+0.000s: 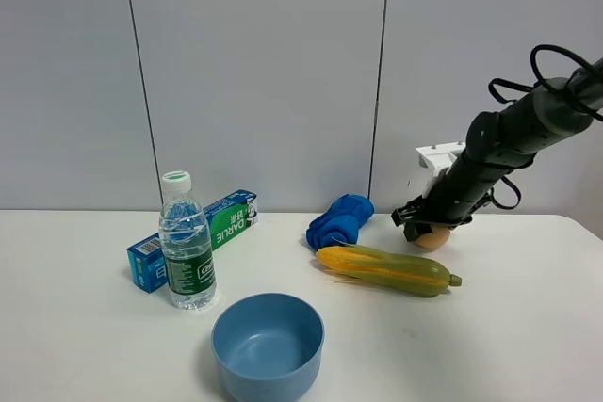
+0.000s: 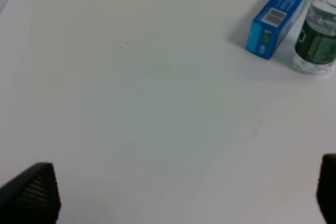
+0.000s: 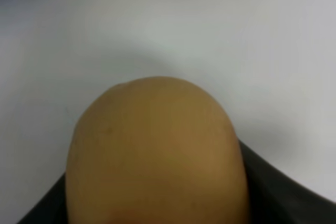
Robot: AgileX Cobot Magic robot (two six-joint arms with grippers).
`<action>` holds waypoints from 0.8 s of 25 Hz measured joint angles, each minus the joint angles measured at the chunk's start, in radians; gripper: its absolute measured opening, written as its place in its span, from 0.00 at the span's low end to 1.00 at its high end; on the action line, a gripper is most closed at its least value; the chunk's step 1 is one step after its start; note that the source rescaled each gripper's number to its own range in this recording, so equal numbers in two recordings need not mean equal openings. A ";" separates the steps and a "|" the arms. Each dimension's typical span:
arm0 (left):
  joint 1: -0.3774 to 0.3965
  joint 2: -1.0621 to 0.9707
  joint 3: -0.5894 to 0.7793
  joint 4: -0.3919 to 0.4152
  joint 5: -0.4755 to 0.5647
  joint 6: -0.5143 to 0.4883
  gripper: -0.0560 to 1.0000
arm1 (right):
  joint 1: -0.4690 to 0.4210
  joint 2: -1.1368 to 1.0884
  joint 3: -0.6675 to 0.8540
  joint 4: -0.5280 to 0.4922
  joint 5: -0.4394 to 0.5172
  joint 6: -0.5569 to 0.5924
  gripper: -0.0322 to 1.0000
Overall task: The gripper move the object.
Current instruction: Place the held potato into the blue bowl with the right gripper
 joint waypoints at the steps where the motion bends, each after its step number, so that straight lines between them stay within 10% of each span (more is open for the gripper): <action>1: 0.000 0.000 0.000 0.000 0.000 0.000 1.00 | 0.000 -0.016 0.000 0.000 0.009 0.000 0.04; 20: 0.000 0.000 0.000 0.000 0.000 0.000 1.00 | 0.121 -0.303 0.001 0.000 0.230 -0.069 0.03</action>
